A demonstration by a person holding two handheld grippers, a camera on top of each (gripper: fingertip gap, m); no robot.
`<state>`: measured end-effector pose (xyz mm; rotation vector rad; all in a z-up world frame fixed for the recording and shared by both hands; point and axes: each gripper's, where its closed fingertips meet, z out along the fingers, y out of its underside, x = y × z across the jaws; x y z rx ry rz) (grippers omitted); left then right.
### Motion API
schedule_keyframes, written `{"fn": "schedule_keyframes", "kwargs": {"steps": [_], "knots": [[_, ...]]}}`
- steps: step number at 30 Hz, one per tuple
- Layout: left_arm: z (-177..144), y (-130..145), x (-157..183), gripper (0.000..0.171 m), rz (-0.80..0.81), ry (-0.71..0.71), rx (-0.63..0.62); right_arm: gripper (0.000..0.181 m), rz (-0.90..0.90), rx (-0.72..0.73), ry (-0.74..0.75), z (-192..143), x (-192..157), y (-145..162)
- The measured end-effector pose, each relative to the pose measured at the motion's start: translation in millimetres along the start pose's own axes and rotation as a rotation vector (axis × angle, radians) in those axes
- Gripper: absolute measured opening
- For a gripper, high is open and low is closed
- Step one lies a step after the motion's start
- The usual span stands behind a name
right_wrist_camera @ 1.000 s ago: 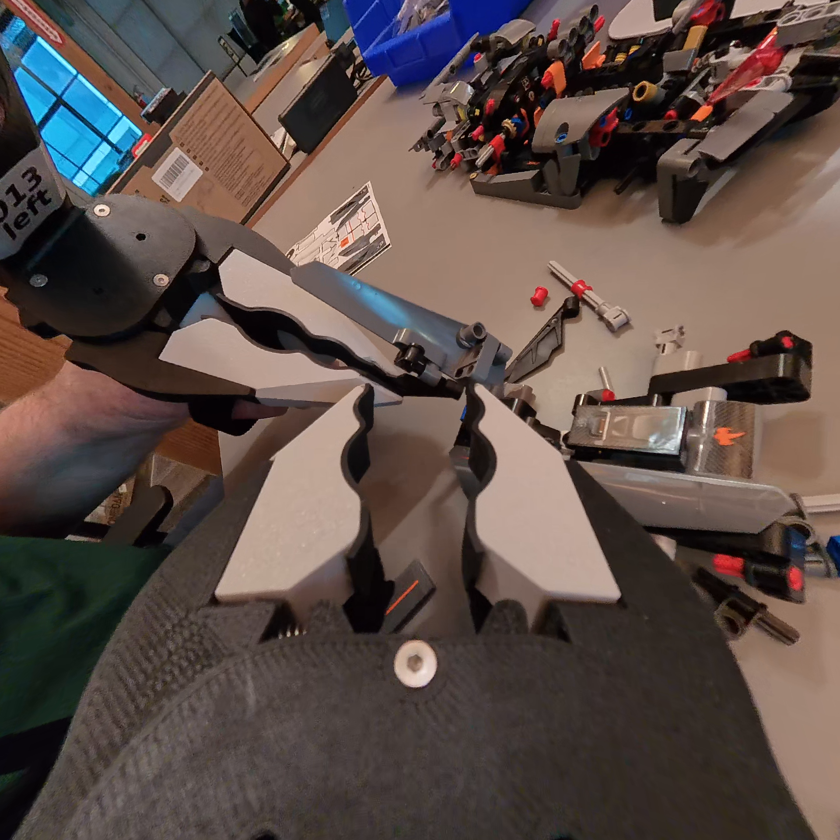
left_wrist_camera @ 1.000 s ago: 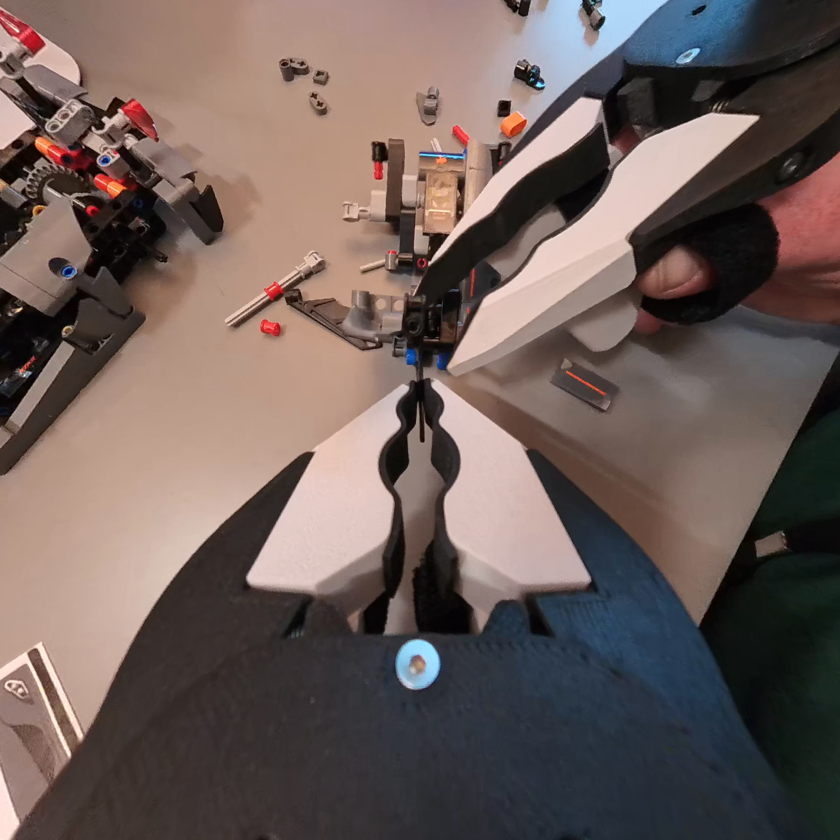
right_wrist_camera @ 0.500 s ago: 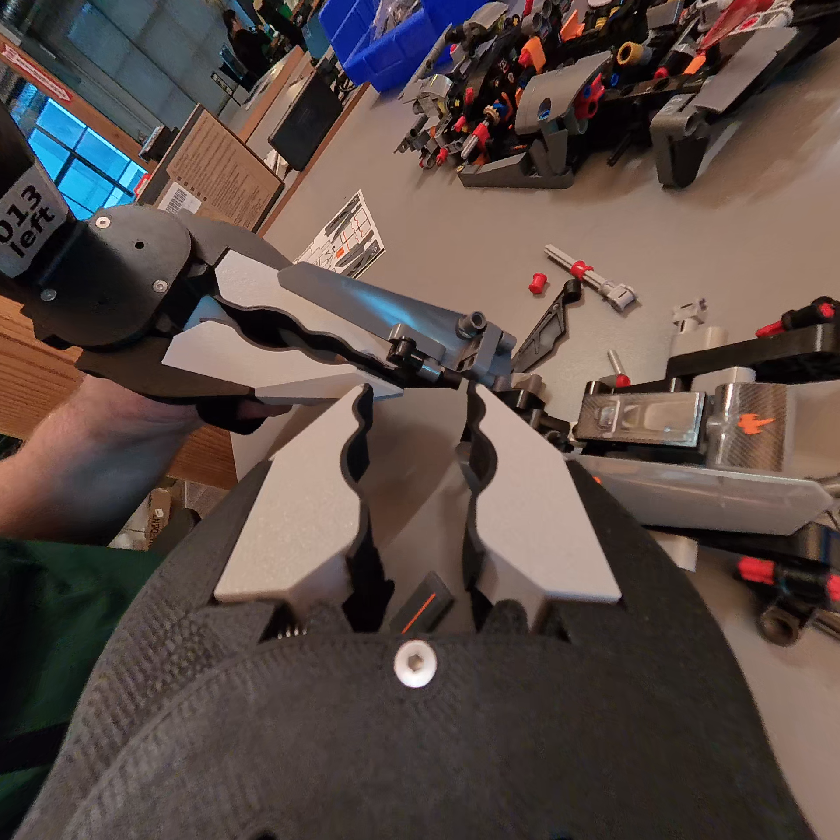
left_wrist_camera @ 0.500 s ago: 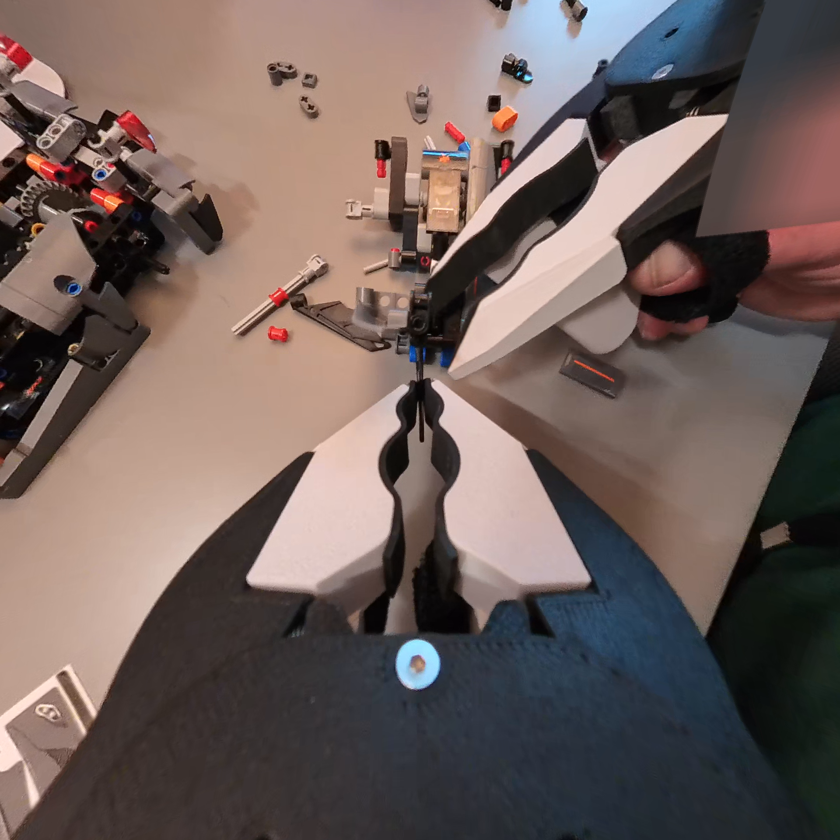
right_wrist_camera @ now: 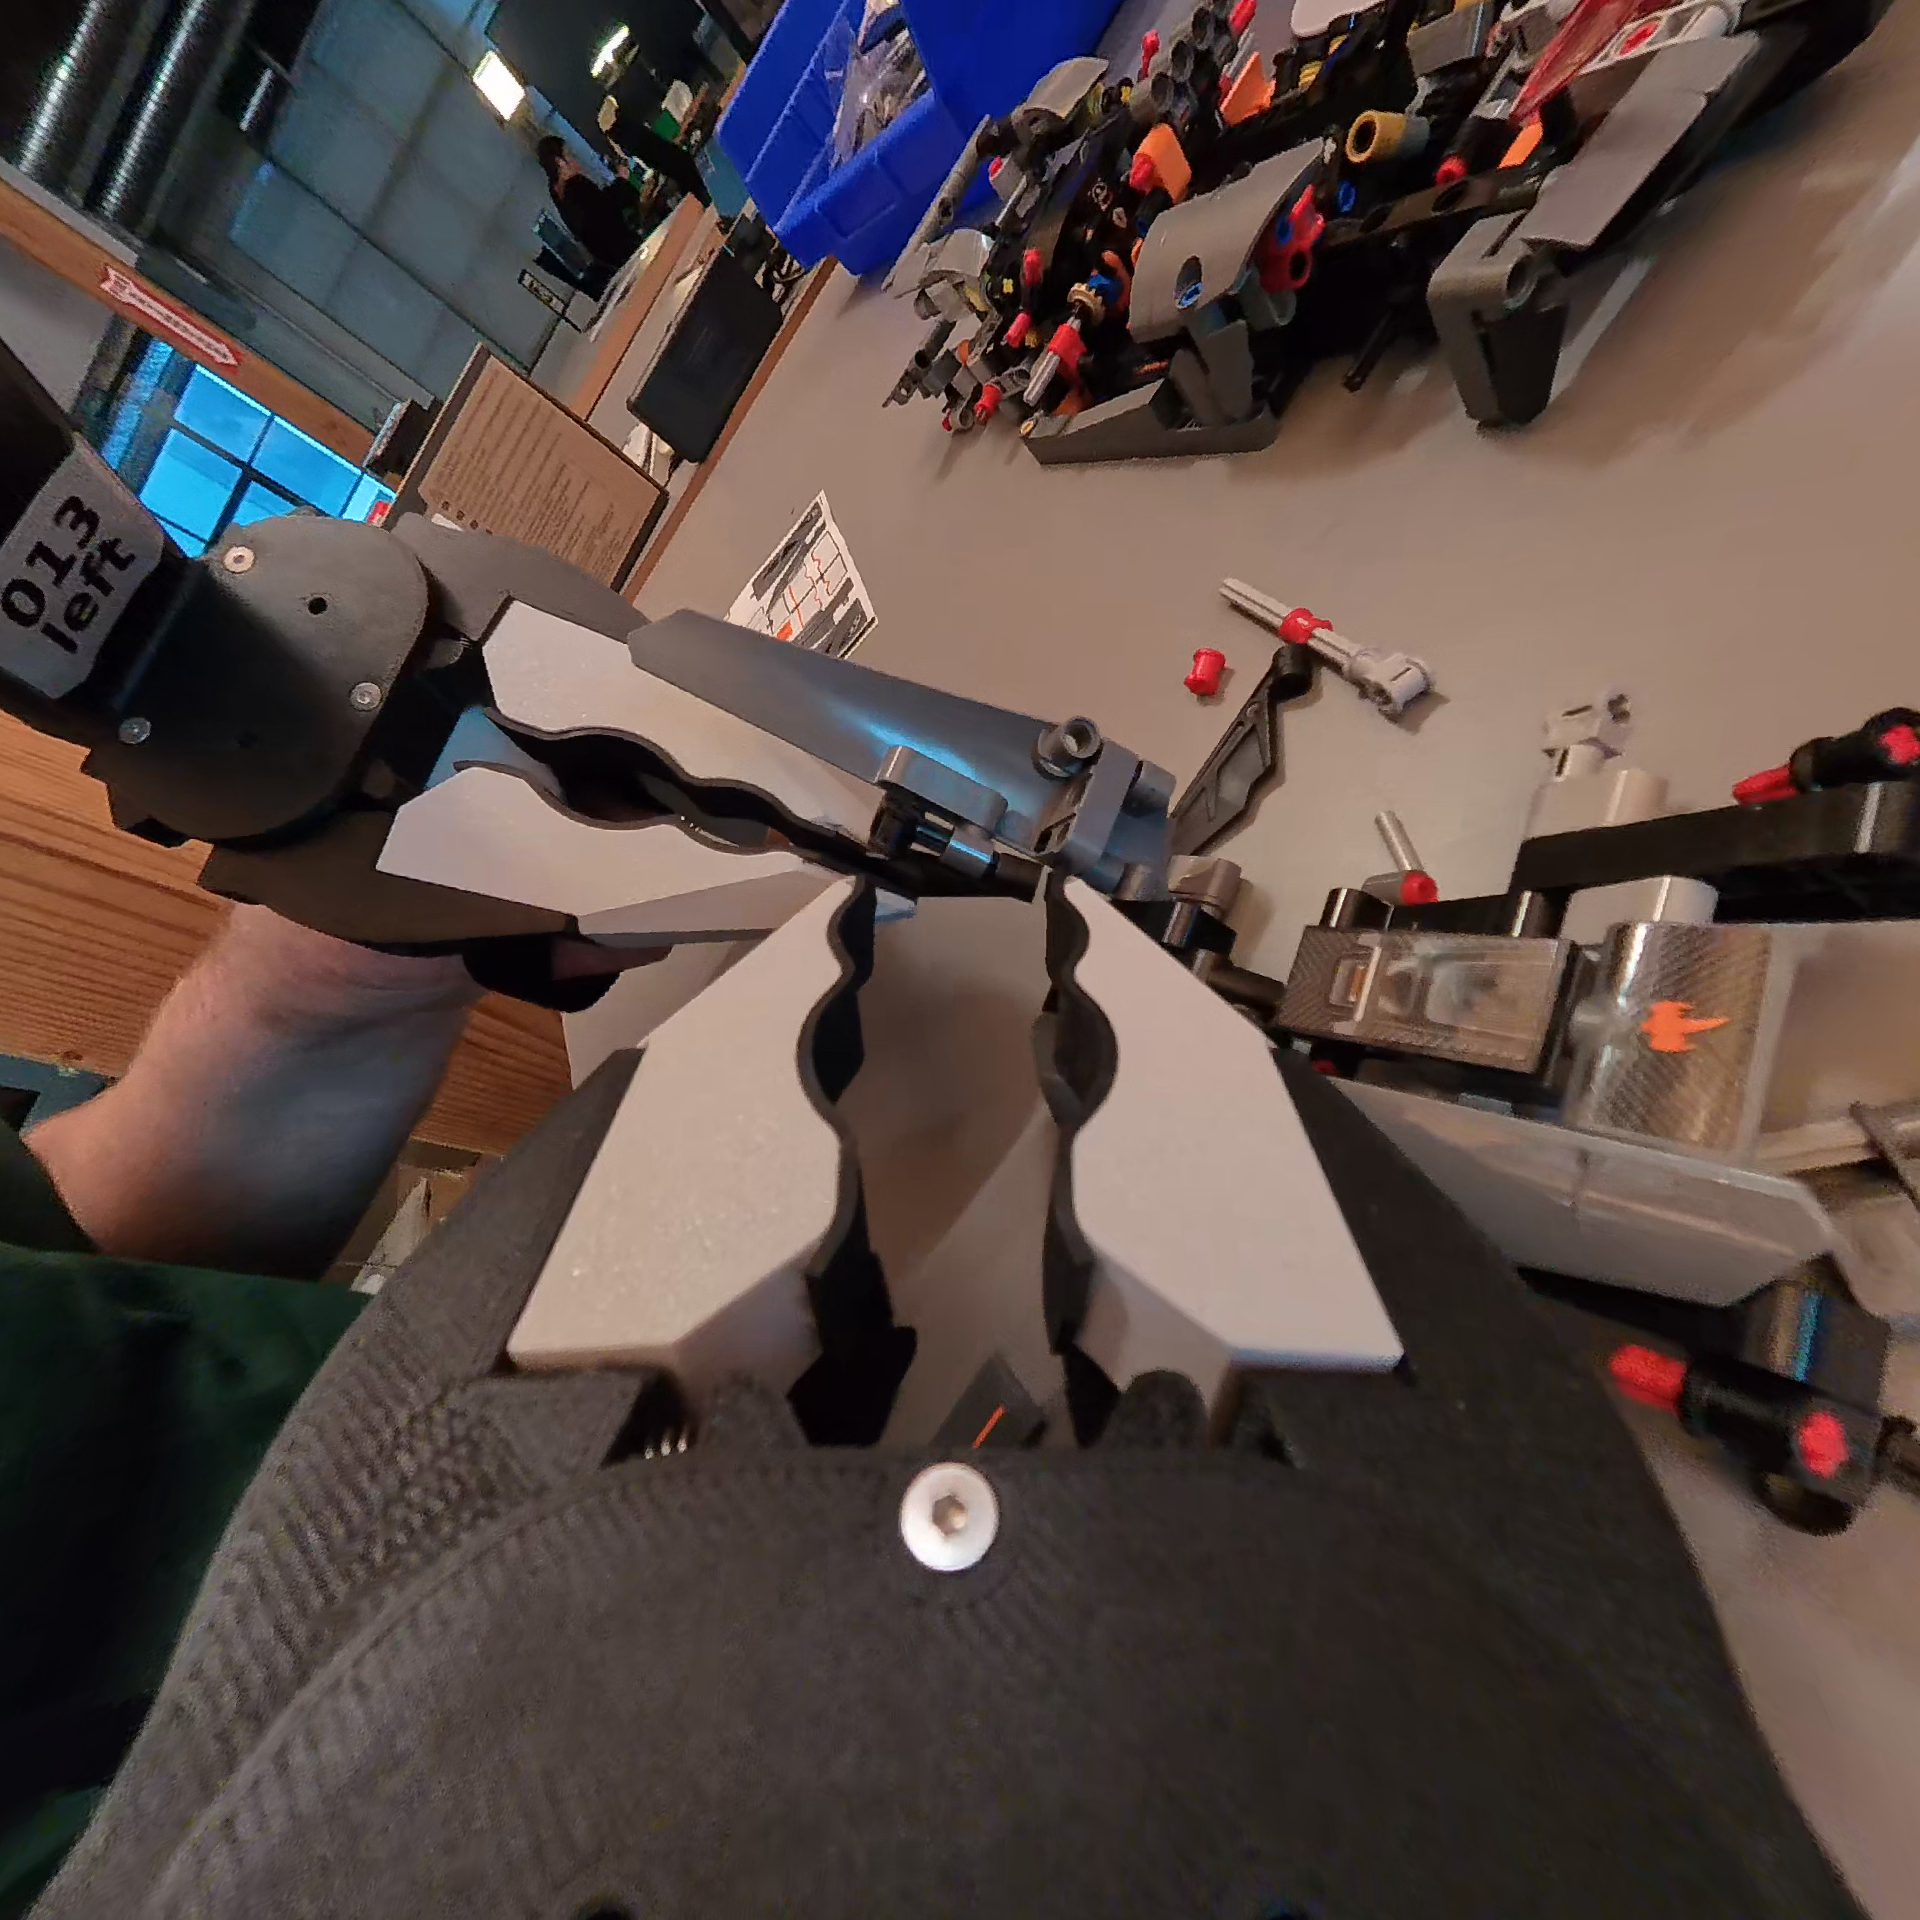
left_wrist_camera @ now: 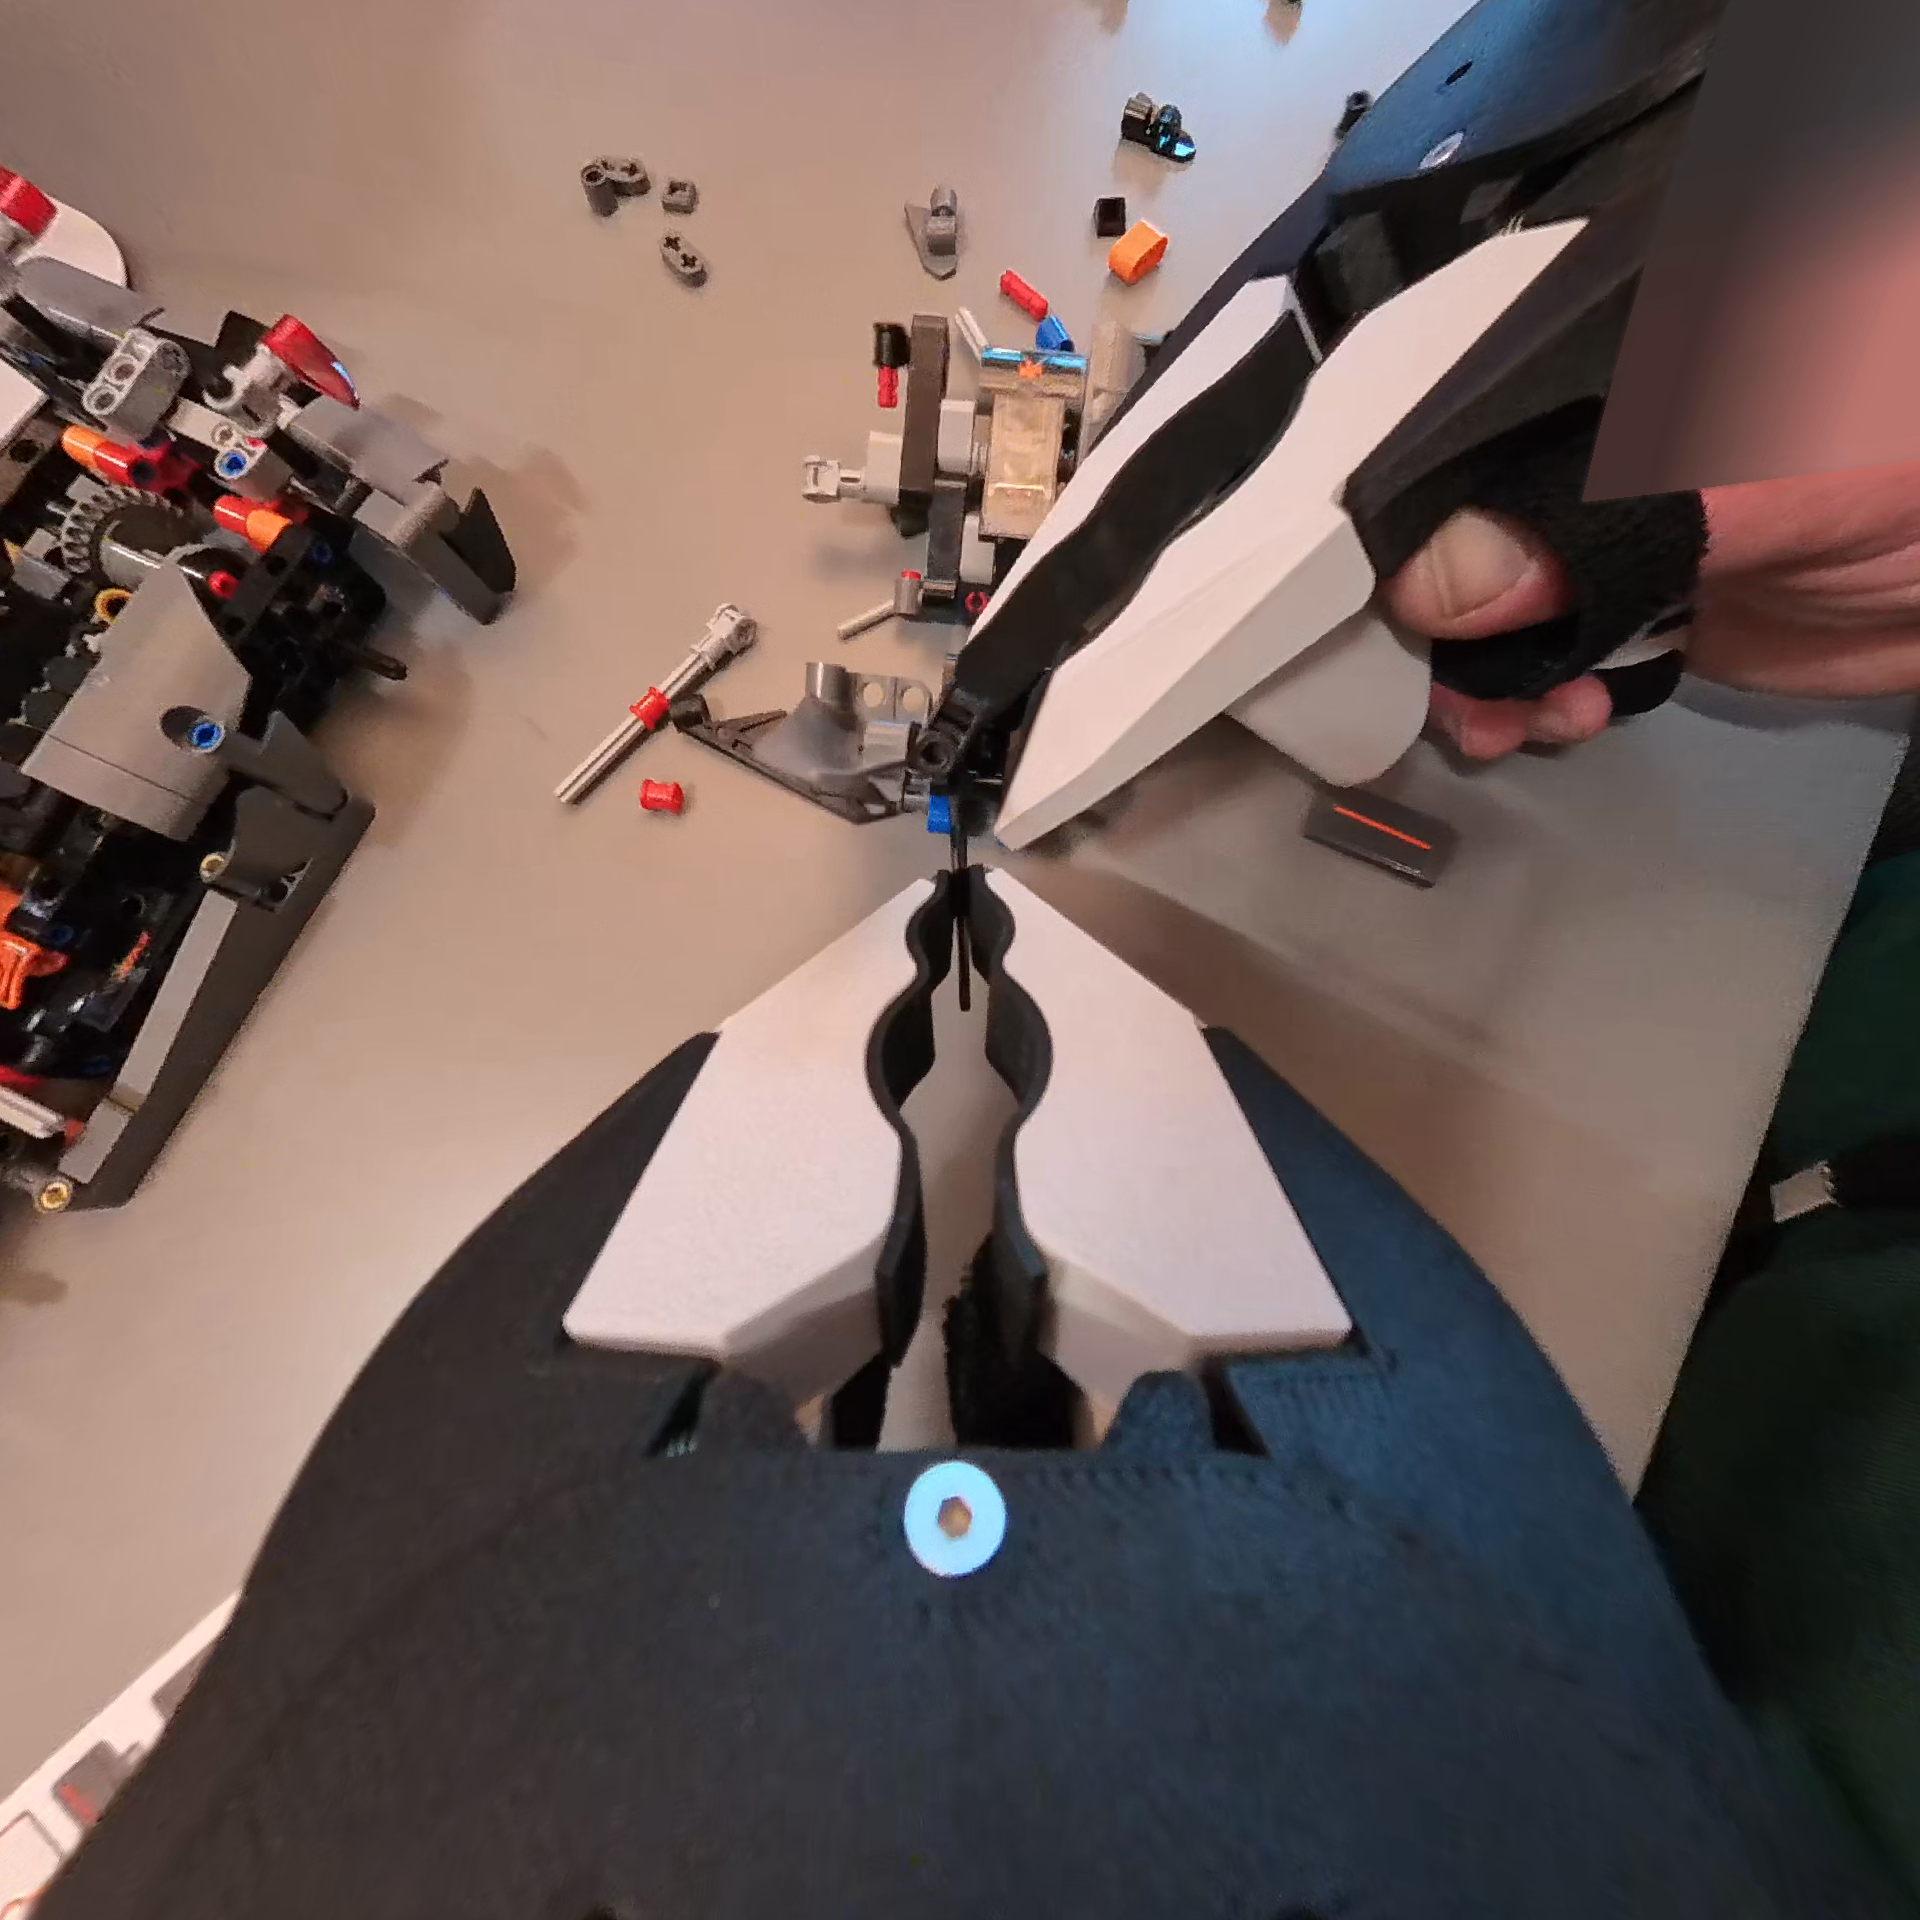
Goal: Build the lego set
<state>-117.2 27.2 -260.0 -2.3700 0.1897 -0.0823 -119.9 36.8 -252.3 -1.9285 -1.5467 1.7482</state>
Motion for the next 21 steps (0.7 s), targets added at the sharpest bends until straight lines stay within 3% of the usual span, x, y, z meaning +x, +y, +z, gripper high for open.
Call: {"fn": "schedule_keyframes", "kwargs": {"steps": [3, 11, 16, 21], "knots": [[-1.1, -0.7, -2.9, 0.0, 0.013, -0.009, -0.003, 0.017, -0.02, -0.008, 0.018, -0.3, 3.3, 0.0], [1.2, 3.0, 0.3, 0.0, 0.074, 0.036, -0.016, 0.042, -0.158, -0.091, -0.037, -15.9, -3.0, 4.0], [3.0, 5.9, 5.9, 0.0, 0.162, 0.048, -0.016, 0.046, -0.623, -0.198, 0.083, -37.5, 4.7, 10.1], [0.5, 1.7, 4.1, 0.0, 0.185, 0.031, 0.029, 0.054, -0.894, -0.238, 0.075, -43.7, 0.2, -1.7]]}}
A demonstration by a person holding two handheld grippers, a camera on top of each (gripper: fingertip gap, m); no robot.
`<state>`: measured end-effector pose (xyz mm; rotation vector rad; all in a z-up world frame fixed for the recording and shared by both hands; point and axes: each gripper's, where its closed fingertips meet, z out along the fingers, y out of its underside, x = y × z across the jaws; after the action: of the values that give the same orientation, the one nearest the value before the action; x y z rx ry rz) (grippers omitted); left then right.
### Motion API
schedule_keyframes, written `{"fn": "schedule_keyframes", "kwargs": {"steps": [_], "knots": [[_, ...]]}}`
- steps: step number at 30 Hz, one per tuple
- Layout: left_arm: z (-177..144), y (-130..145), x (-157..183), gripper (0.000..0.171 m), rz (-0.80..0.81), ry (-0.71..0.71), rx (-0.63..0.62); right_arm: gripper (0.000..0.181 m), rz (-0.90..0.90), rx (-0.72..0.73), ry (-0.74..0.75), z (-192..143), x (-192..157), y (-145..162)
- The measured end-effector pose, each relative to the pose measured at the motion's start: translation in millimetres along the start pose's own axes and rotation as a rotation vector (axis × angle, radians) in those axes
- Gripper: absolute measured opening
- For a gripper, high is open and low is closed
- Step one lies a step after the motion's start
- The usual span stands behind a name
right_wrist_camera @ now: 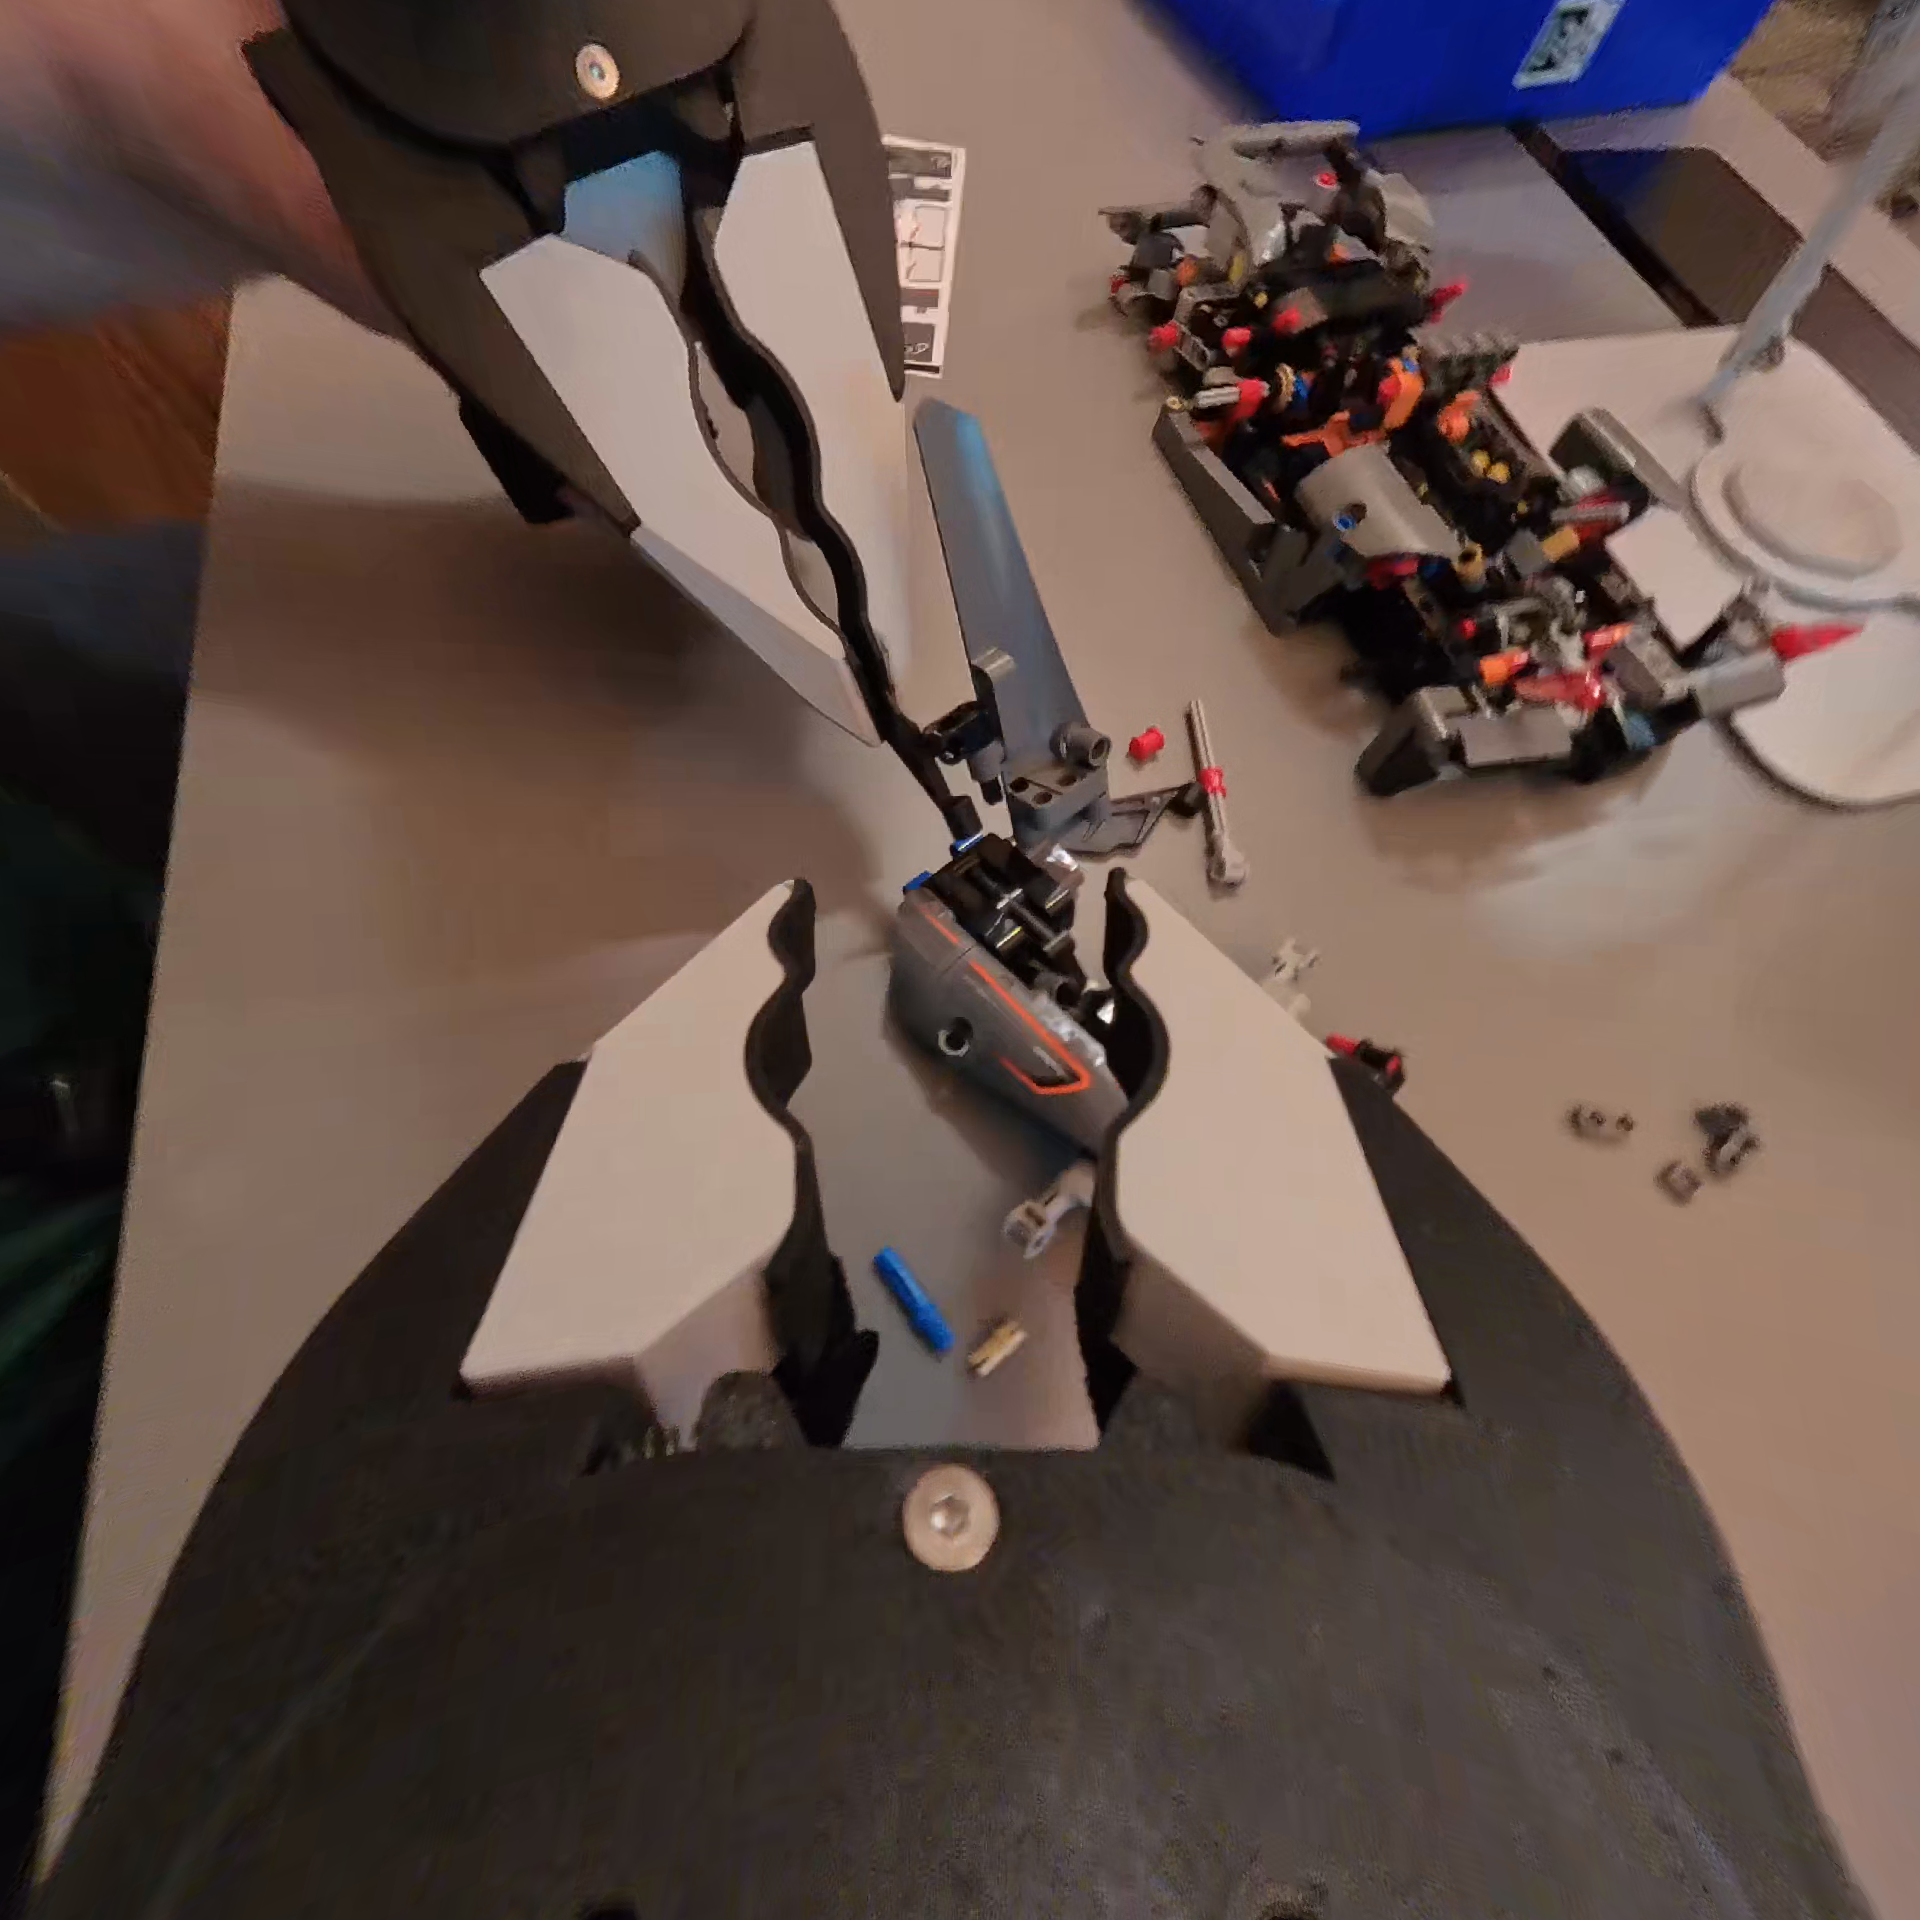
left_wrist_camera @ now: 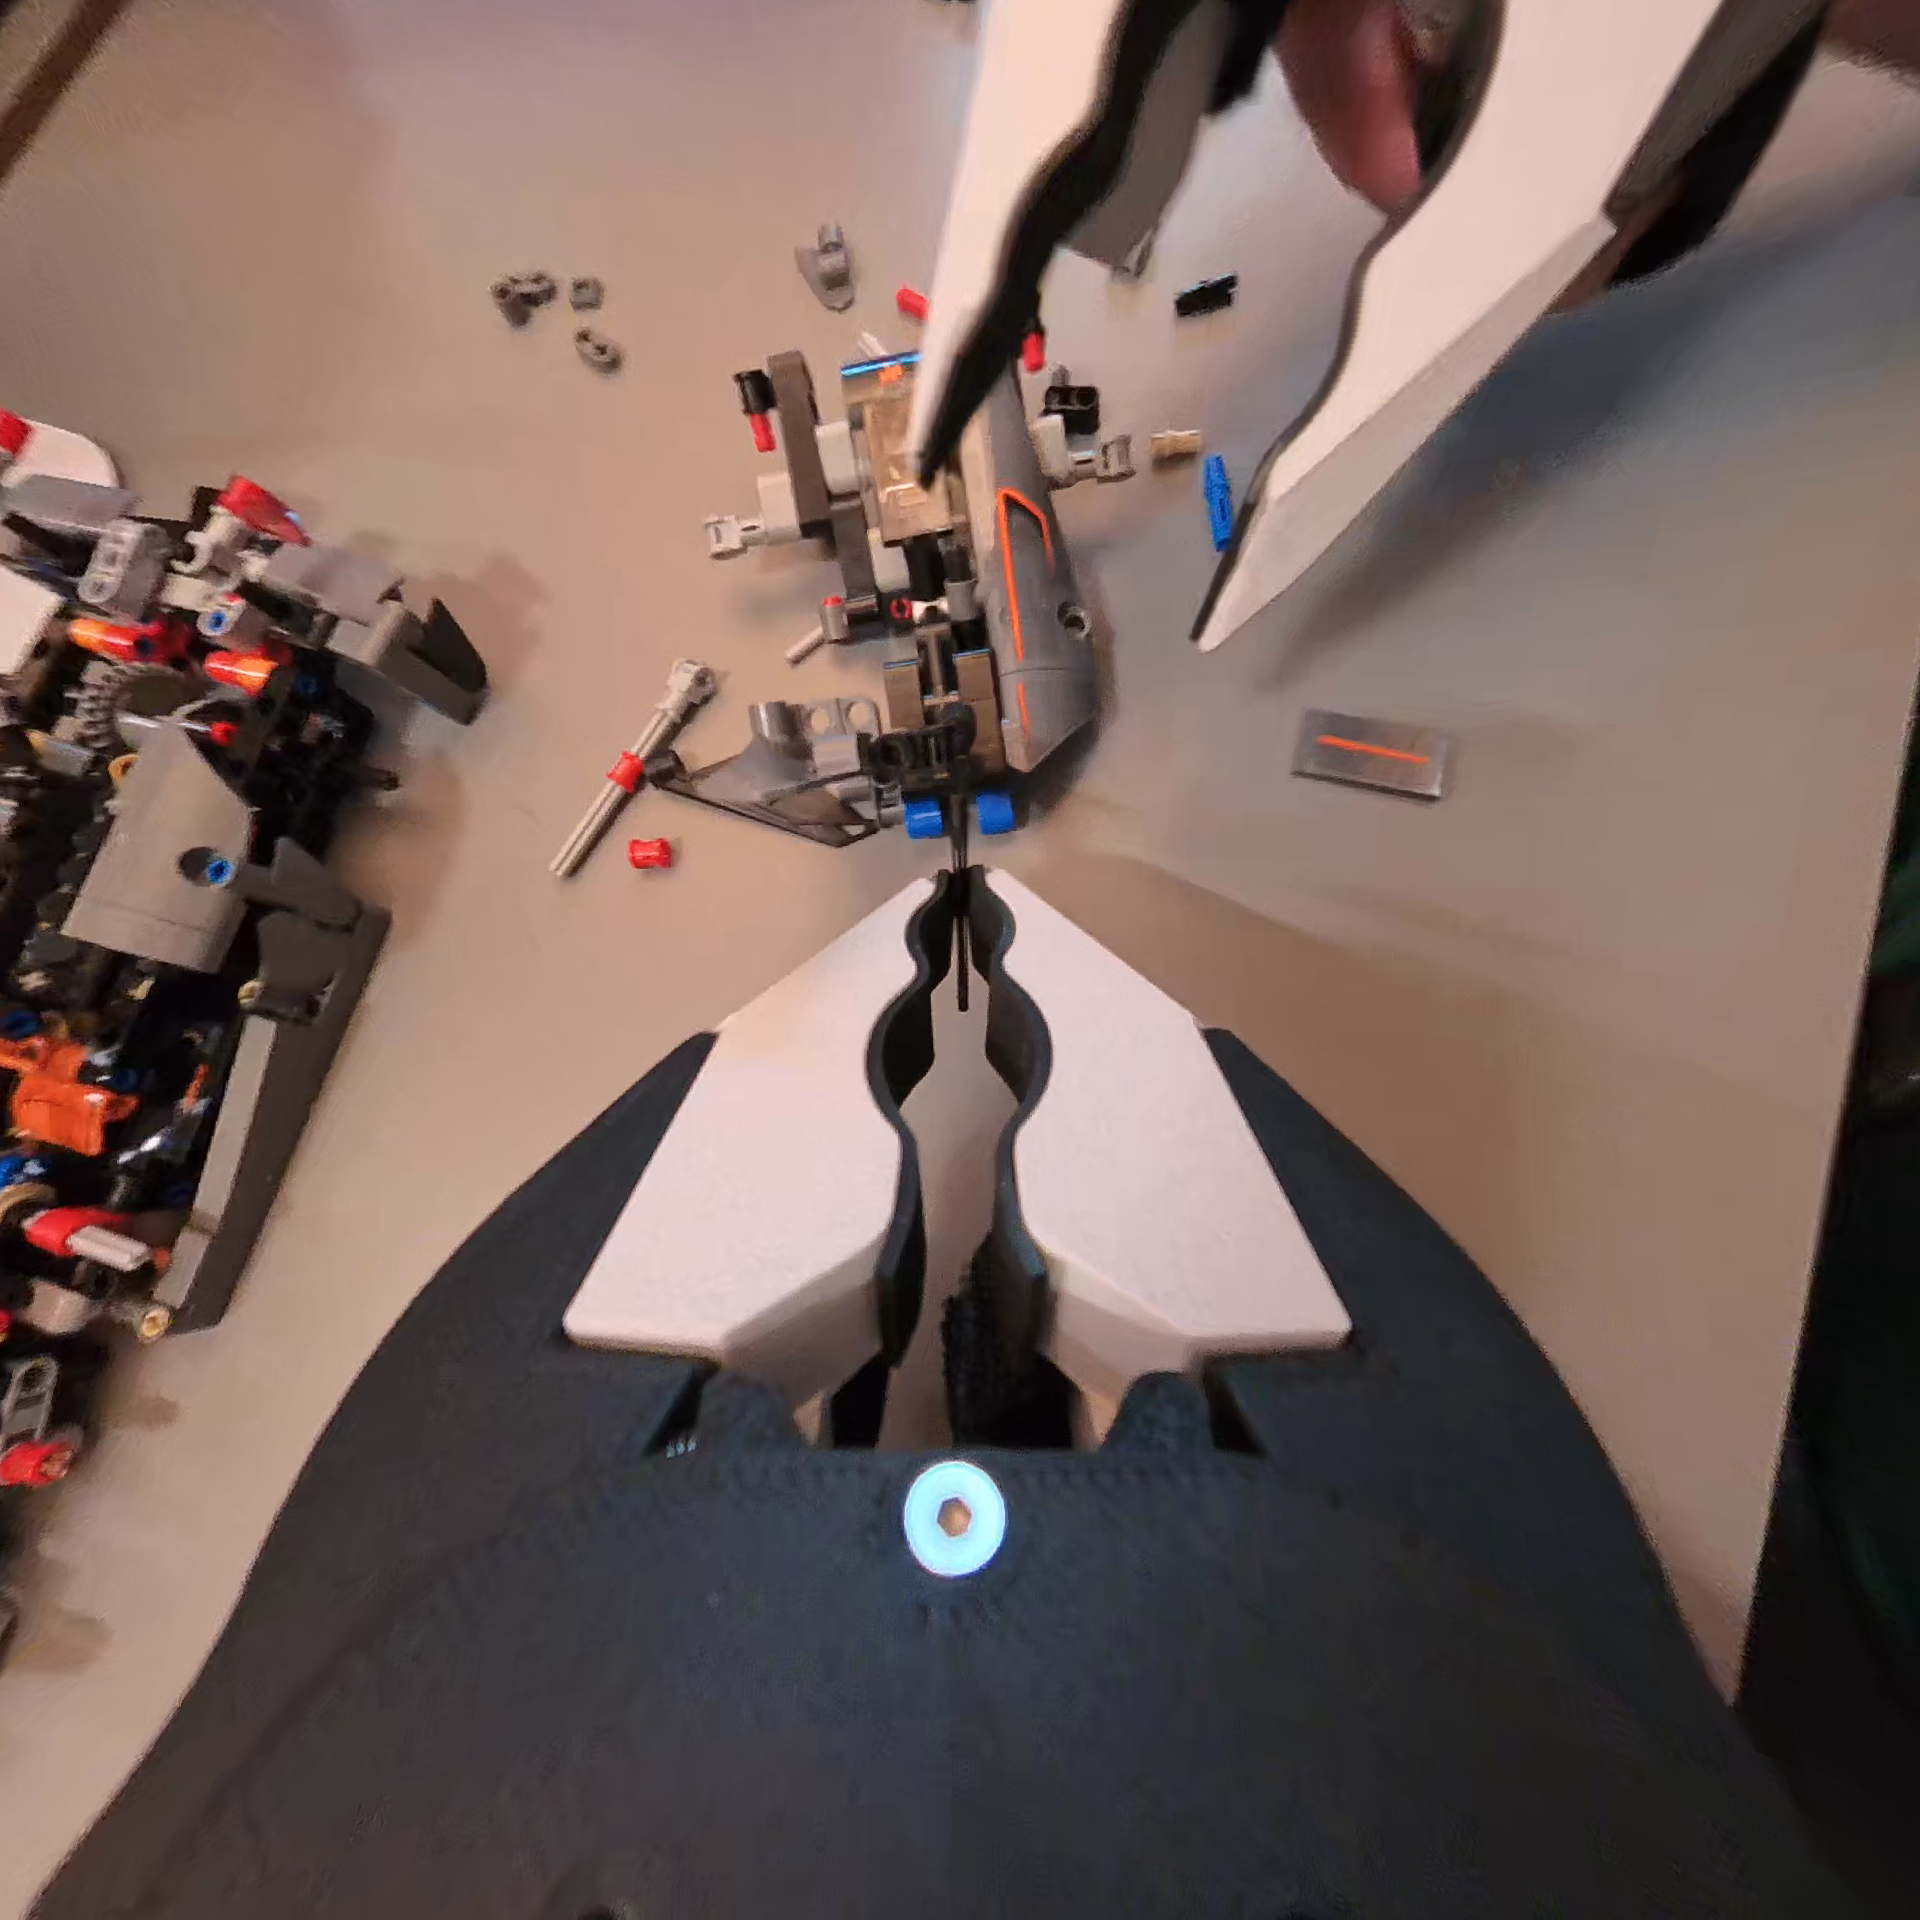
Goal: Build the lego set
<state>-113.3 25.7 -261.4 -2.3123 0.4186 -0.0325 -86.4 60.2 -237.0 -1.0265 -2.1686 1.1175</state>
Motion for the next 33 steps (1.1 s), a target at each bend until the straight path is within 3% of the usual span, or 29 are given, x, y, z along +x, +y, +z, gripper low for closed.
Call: {"fn": "schedule_keyframes", "kwargs": {"steps": [3, 9, 16, 18, 24, 33], "knots": [[-1.0, 2.1, -1.9, 0.0, 0.023, -0.033, -0.005, 0.06, -0.098, -0.025, -0.047, 8.5, 5.1, -6.8], [-5.4, 10.8, 1.1, 0.0, 0.018, -0.072, -0.024, 0.03, -0.049, 0.02, -0.154, 19.6, 1.5, -24.9], [-6.1, 7.2, 3.4, 0.0, 0.02, -0.092, -0.007, 0.028, -0.133, -0.048, -0.111, 33.4, -3.6, -20.1], [-4.5, 7.8, 3.3, 0.0, 0.024, -0.097, -0.017, 0.018, -0.165, -0.088, -0.068, 36.7, 1.2, -16.1], [-6.1, 6.2, -1.1, 0.0, 0.014, -0.101, -0.006, 0.008, -0.196, -0.075, -0.054, 38.4, -0.5, -19.8], [-5.6, 9.4, -5.3, 0.0, 0.014, -0.095, 0.005, 0.002, -0.107, -0.078, -0.11, 35.0, 8.0, -16.2]]}}
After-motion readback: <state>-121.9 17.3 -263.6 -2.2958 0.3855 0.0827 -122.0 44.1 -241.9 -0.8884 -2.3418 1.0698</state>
